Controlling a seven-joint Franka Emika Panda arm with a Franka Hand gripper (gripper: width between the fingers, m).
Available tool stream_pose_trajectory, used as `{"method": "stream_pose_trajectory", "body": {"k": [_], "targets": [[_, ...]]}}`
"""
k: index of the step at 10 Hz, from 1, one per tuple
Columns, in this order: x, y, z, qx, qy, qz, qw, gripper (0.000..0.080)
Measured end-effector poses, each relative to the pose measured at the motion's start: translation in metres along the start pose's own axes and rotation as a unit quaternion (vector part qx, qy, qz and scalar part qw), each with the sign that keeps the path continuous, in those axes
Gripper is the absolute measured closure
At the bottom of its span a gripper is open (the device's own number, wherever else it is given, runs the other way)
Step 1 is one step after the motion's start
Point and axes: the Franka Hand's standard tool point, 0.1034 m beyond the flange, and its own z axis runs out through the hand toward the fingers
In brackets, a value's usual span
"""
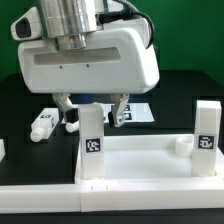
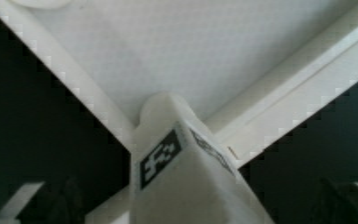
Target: Assemble desk
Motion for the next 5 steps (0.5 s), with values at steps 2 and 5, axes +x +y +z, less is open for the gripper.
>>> {"method": "stream_pose_trajectory", "body": {"k": [2, 5], "targets": [[0.0048, -0.0036, -0.0043, -0.04, 0.014, -0.202, 0.978, 0.015], [0.0053, -0.0077, -0.0033, -0.054, 0.017, -0.289, 0.956, 0.0159]]}}
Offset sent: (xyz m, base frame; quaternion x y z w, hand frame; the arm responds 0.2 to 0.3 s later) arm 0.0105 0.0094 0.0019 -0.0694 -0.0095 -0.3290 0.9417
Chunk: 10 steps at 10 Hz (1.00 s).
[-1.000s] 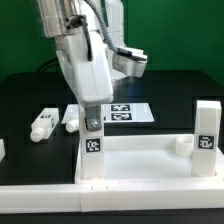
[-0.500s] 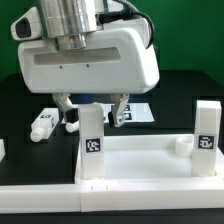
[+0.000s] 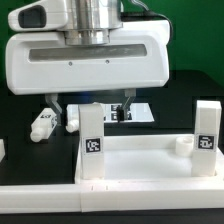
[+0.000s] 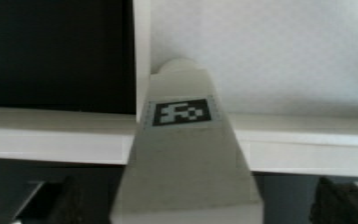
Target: Assemble desk
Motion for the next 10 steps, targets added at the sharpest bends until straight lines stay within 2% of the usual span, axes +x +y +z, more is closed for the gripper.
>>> {"method": "stream_pose_trajectory", "body": {"k": [2, 4, 5, 7, 10], "targets": [[-0.0002, 0.0001, 0.0004, 0.0, 0.0, 0.044, 0.999, 0.0492], [-0.0001, 0.0018, 0.0003, -0.001, 0.0, 0.135, 0.991, 0.0515], [-0.0001, 0.0027, 0.0005, -0.003, 0.002, 0.238, 0.971, 0.0515], [-0.0005, 0.0079, 0.0002, 0.01, 0.004, 0.419, 0.908, 0.0515], [-0.0008, 0.008, 0.0003, 0.01, 0.002, 0.478, 0.878, 0.0514]]}}
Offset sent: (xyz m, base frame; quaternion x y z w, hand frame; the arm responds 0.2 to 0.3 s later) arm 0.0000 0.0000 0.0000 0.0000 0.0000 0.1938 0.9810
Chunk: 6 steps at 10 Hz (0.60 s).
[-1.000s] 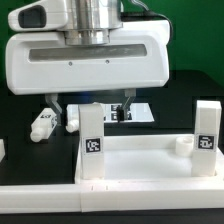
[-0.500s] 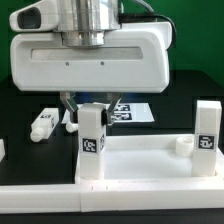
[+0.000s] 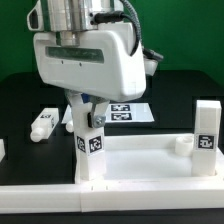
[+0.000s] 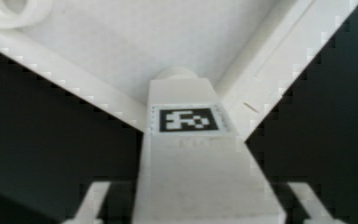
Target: Assemble desk
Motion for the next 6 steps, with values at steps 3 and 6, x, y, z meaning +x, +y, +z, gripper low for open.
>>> {"method": "stream_pose_trajectory", "body": {"k": [3, 6], "targets": [[-0.0044, -0.0005, -0.0015, 0.001, -0.029, 0.249, 0.968, 0.0514], [-0.0041, -0.002, 0.0007, 0.009, -0.038, 0.401, 0.915, 0.0512]]}}
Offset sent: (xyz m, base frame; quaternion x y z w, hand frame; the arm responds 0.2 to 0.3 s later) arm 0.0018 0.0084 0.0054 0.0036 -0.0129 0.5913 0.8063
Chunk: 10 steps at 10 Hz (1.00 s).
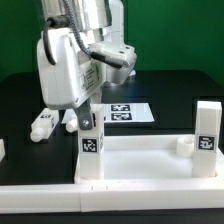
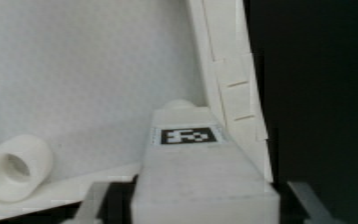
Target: Assemble desk
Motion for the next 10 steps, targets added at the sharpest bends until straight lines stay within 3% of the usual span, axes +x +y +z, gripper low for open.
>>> {"method": "stream_pose_trajectory", "body": {"k": [2, 3, 4, 5, 6, 7, 8, 10], "targets": [[0.0, 0.0, 0.0, 0.0, 0.0, 0.003, 1.0, 0.0512], [-0.001, 0.0, -0.001, -0.002, 0.0, -0.007, 1.0, 0.0428], [-0.006, 0.0, -0.007, -0.011, -0.002, -0.04, 0.999, 0.0292], [-0.011, -0.004, -0.019, -0.003, -0.008, -0.043, 0.999, 0.0292], [-0.021, -0.006, -0.038, 0.006, -0.018, -0.043, 0.999, 0.0181], [-0.037, 0.001, -0.051, 0.005, -0.028, -0.045, 0.999, 0.0159], [-0.05, 0.008, -0.05, 0.0, -0.03, -0.045, 0.999, 0.0159], [-0.048, 0.008, -0.048, -0.001, -0.03, -0.05, 0.998, 0.0151]]}}
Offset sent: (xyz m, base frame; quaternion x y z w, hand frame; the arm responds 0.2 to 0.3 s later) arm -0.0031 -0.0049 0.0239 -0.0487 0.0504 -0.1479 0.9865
